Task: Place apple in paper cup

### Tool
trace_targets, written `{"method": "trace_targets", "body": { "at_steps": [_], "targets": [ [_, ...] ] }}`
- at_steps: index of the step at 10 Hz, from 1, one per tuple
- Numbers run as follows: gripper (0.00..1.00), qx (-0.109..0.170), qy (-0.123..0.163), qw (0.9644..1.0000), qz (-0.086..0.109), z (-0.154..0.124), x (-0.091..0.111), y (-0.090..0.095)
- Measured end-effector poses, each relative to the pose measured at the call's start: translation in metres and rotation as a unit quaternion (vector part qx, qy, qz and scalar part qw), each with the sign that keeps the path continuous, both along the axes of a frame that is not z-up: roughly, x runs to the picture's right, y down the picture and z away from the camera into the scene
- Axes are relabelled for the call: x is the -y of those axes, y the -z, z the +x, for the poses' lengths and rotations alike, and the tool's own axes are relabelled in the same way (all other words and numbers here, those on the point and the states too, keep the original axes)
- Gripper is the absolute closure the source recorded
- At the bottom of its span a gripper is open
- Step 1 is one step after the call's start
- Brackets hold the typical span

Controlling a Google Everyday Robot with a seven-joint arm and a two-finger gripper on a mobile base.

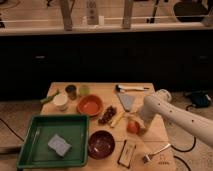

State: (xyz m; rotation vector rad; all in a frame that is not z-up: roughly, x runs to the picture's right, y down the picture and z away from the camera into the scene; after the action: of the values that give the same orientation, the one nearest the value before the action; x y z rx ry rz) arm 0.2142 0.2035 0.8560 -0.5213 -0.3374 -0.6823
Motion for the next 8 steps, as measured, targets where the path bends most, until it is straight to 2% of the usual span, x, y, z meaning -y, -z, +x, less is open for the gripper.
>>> {"method": "trace_targets", "body": {
  "at_steps": [2, 8],
  "targets": [
    [0.20, -0.001, 0.025, 0.9997, -0.002, -0.009, 0.003, 0.008],
    [0.20, -0.002, 0.055, 0.9983, -0.021, -0.010, -0.012, 0.015]
  ]
}}
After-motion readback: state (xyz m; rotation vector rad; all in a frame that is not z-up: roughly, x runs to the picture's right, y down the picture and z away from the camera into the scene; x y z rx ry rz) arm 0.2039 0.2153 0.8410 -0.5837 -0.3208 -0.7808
